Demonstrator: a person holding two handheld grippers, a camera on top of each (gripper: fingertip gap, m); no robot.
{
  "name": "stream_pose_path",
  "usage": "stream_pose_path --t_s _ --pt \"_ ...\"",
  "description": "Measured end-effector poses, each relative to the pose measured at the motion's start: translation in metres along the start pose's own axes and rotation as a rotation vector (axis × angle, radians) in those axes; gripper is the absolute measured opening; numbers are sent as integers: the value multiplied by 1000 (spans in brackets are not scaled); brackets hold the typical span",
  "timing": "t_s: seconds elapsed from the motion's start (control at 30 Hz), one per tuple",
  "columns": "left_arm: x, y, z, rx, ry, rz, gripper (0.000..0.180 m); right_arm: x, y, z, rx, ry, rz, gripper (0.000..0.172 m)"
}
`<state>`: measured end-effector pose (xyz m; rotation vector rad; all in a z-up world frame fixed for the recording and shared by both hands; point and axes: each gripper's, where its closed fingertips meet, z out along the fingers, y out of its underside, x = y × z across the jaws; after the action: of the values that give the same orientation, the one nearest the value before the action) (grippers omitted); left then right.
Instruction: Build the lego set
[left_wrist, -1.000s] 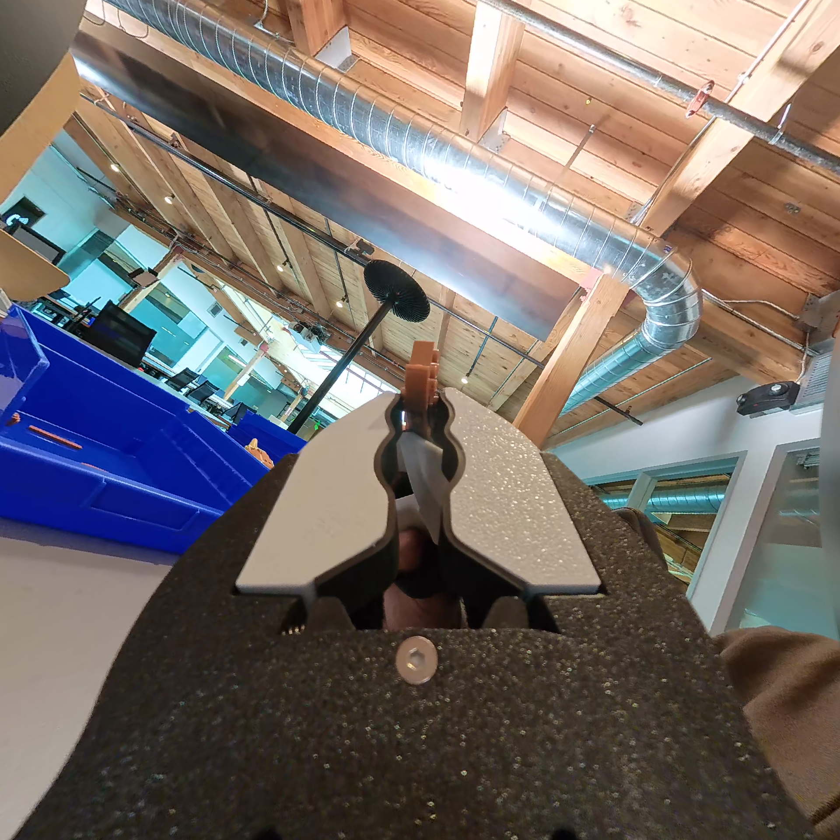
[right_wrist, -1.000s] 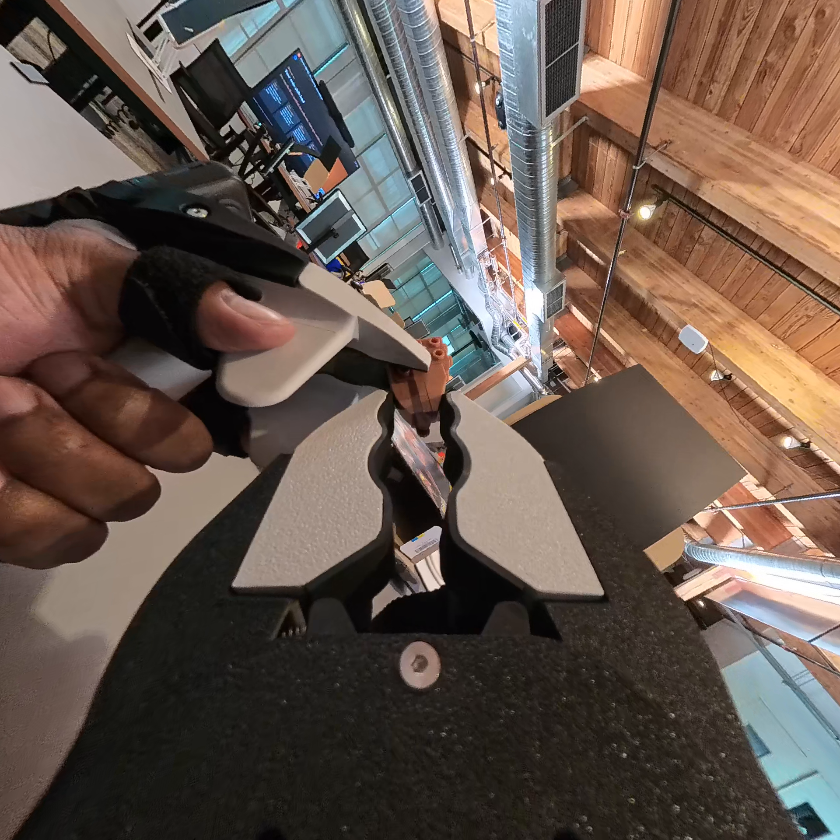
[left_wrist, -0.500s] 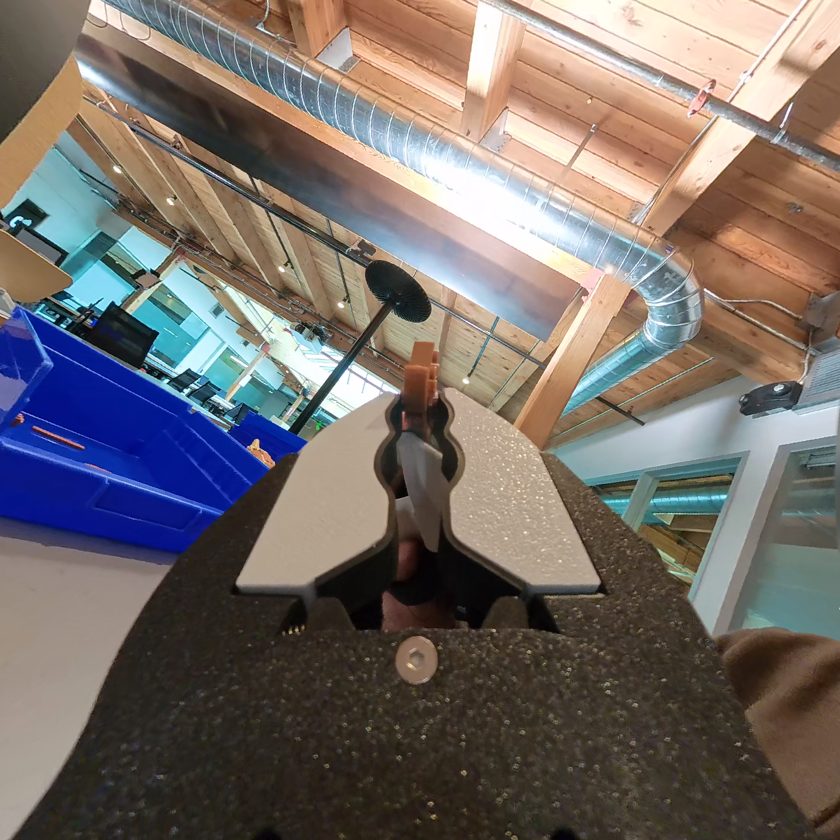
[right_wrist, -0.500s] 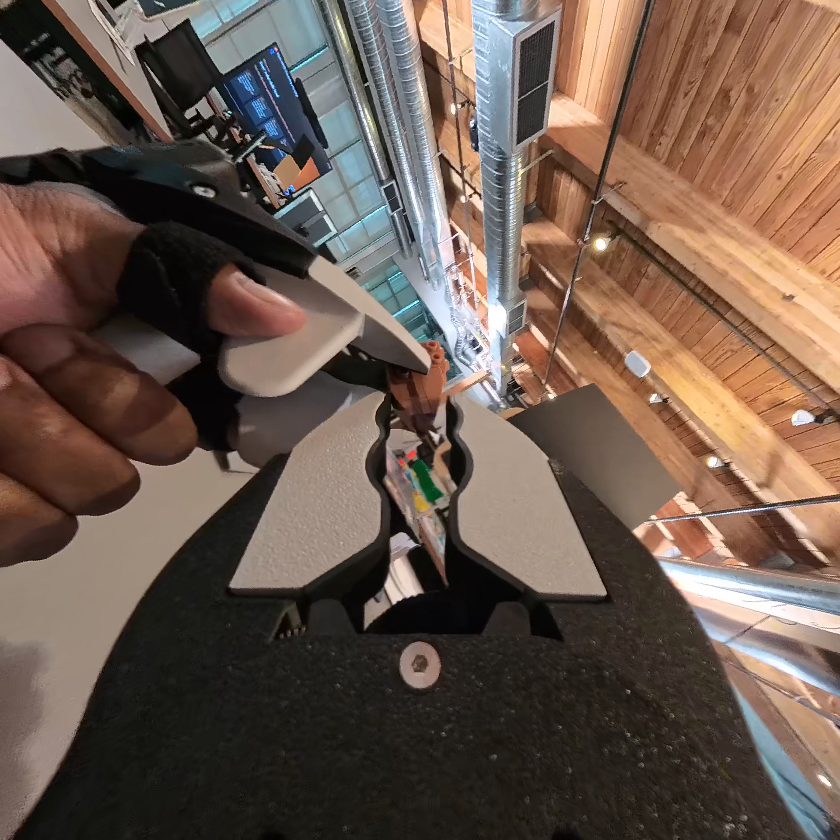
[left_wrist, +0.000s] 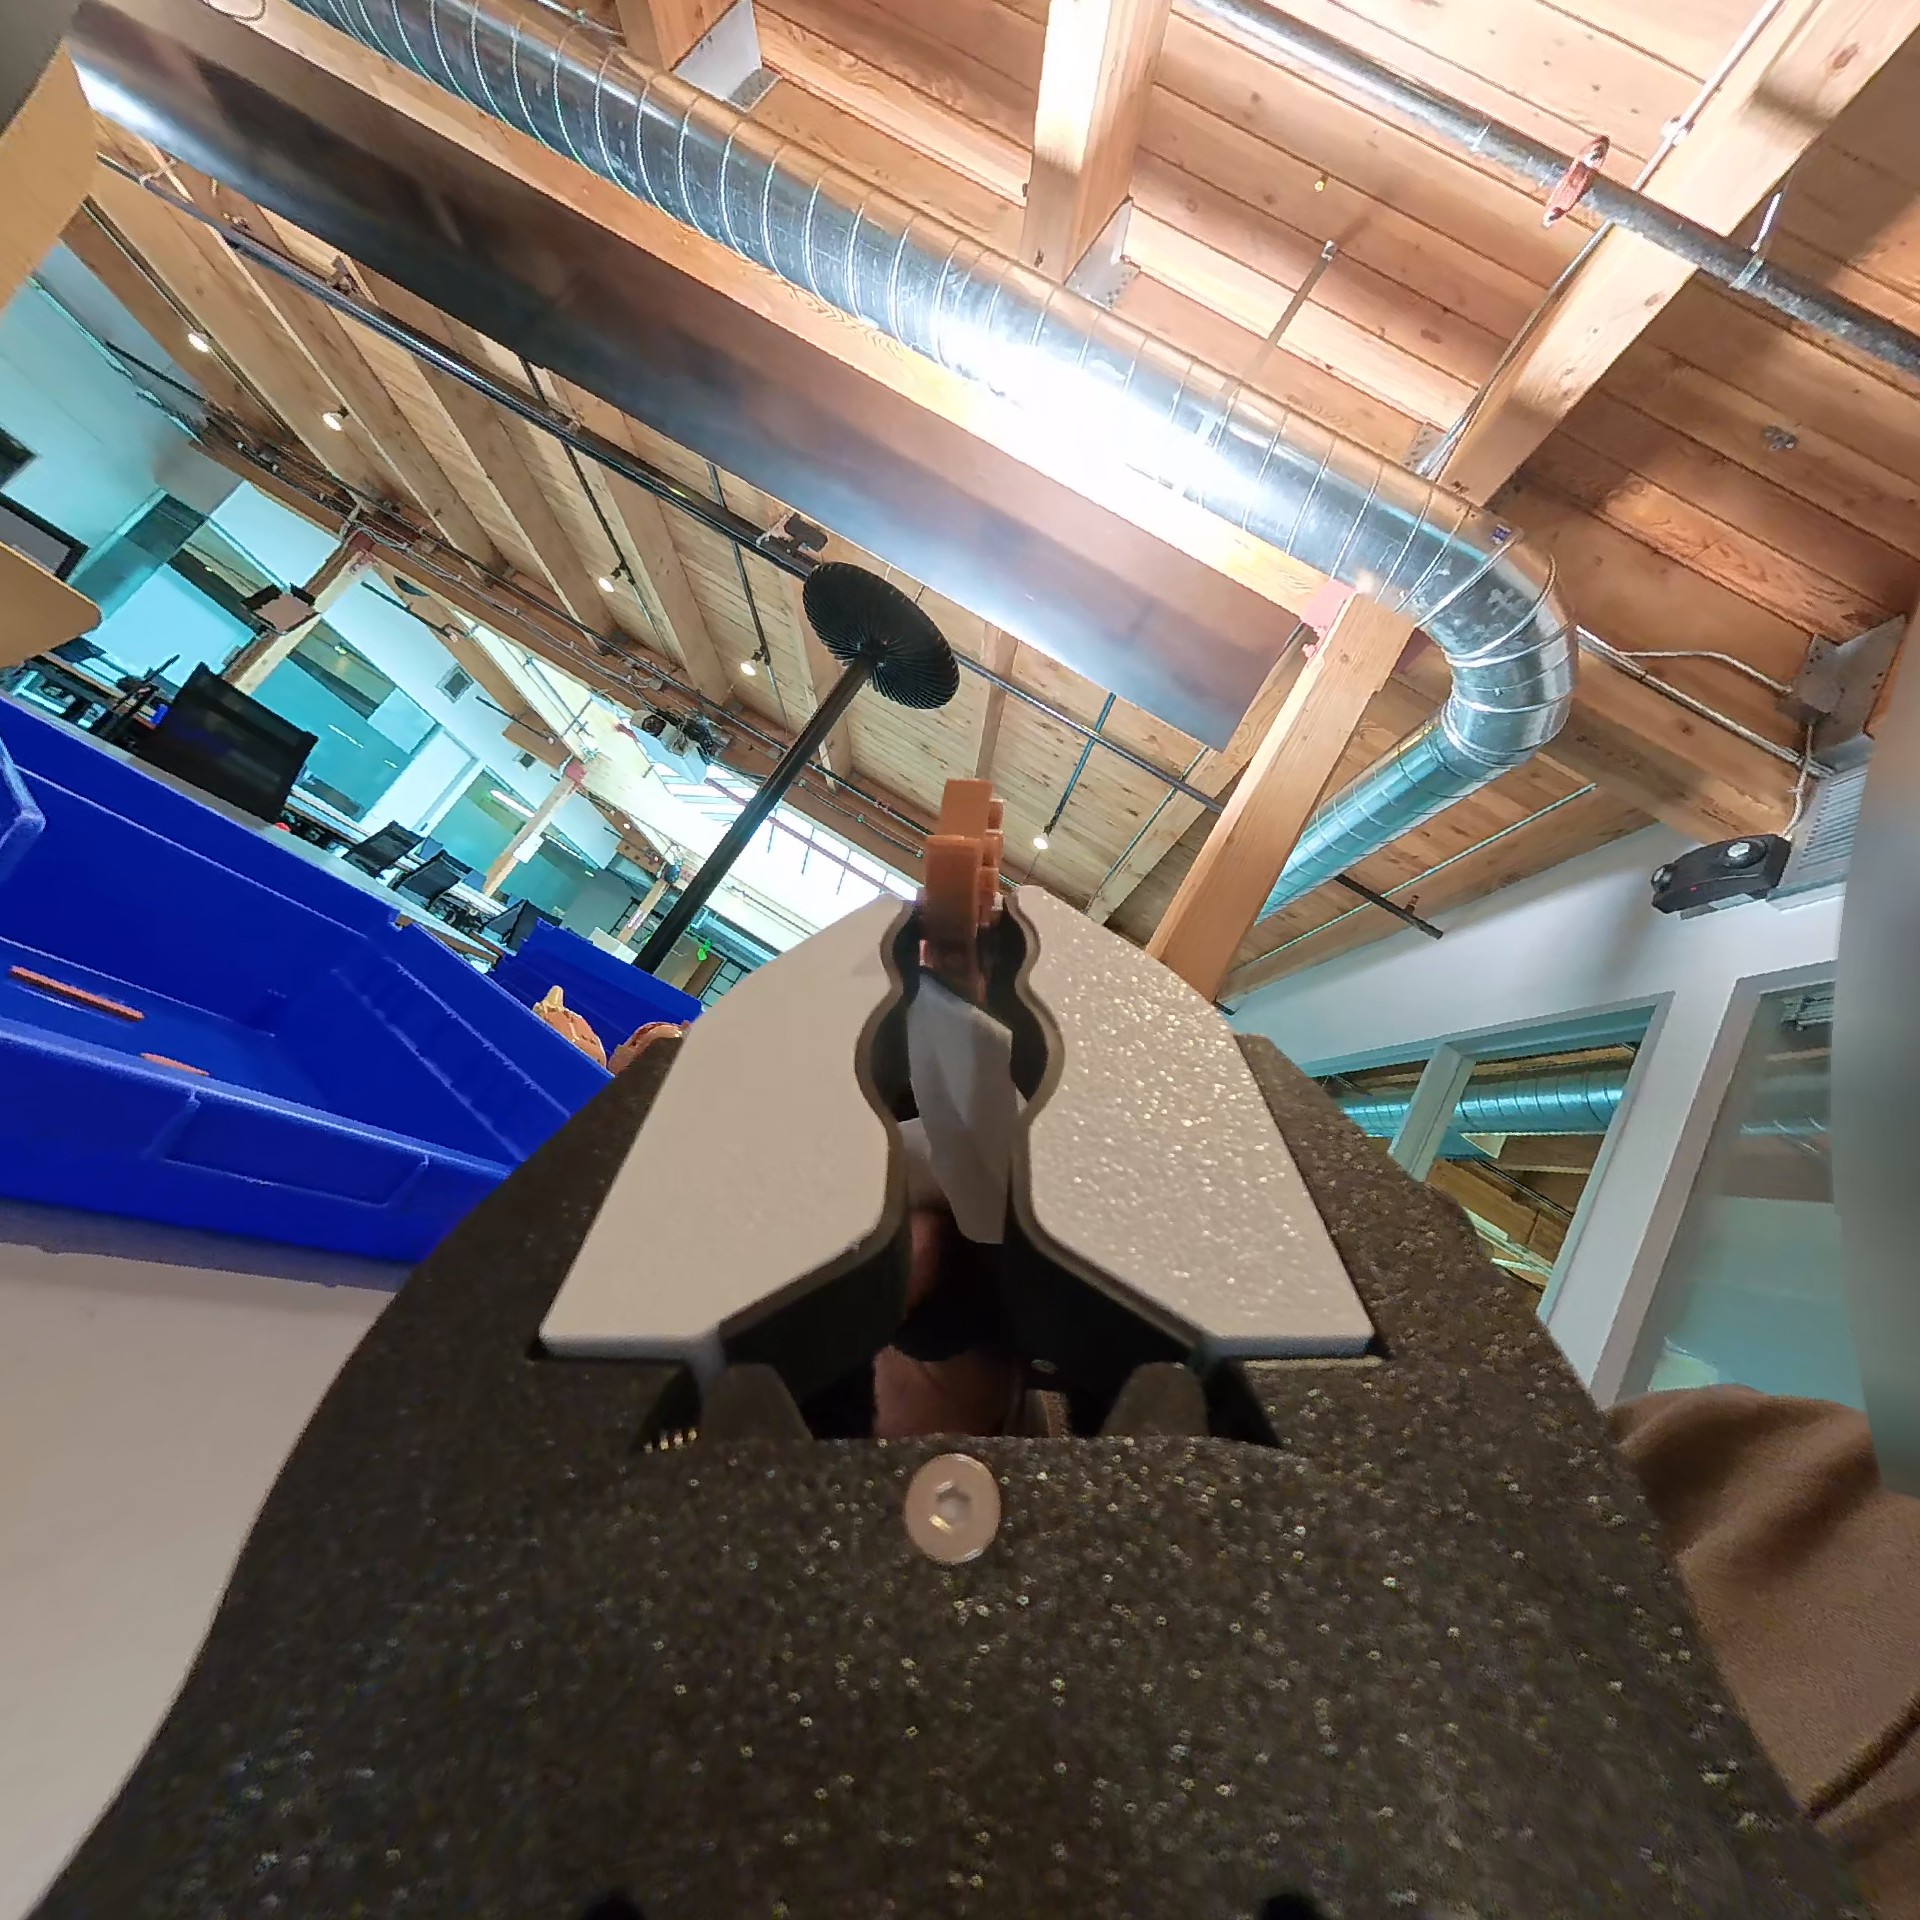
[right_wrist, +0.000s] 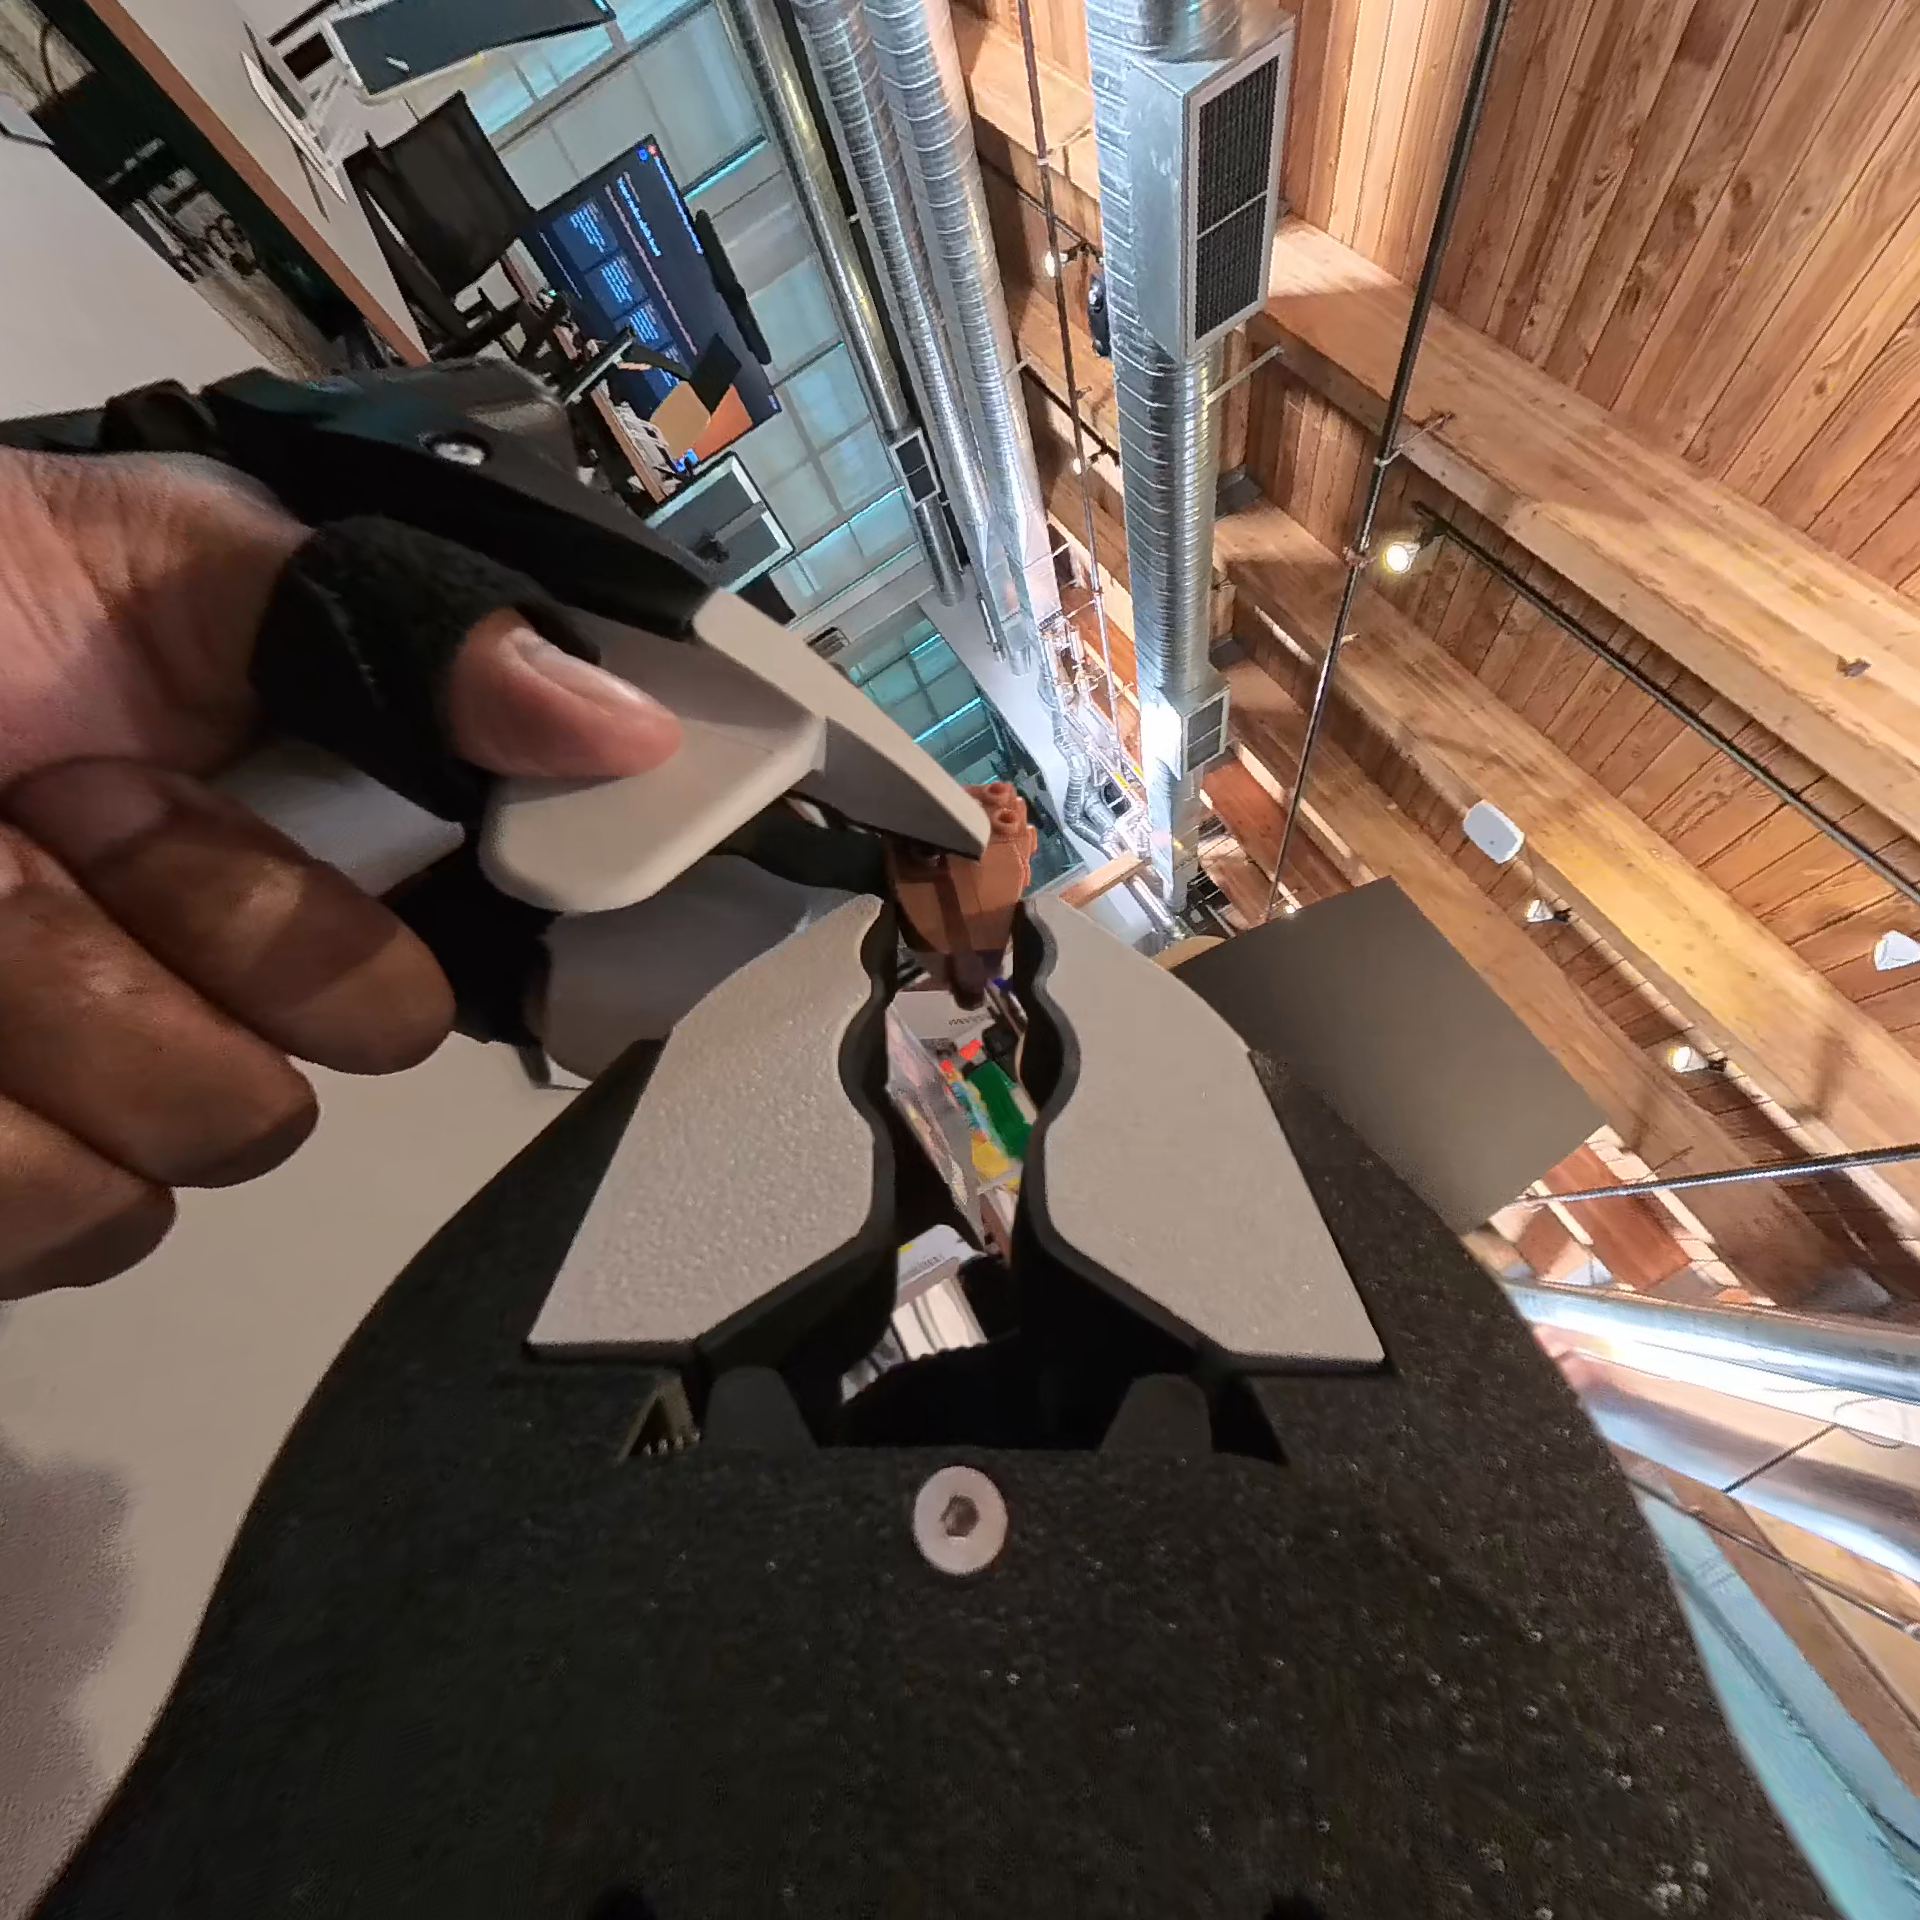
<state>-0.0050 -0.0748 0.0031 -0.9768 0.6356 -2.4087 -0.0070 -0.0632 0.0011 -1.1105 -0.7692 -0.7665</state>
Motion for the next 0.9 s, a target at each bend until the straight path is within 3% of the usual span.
stream_pose_path --t_s 0.37,0.63,0.9 --pt "-2 0 -1 0 -7 0 15 -1 0 1 8 3 -10 21" --pt "3 3 0 -36 8 38 15 2 -3 0 42 -23 61 36" --pt "3 7 1 -70 -13 89 14 -2 -4 -1 33 -29 -3 27"
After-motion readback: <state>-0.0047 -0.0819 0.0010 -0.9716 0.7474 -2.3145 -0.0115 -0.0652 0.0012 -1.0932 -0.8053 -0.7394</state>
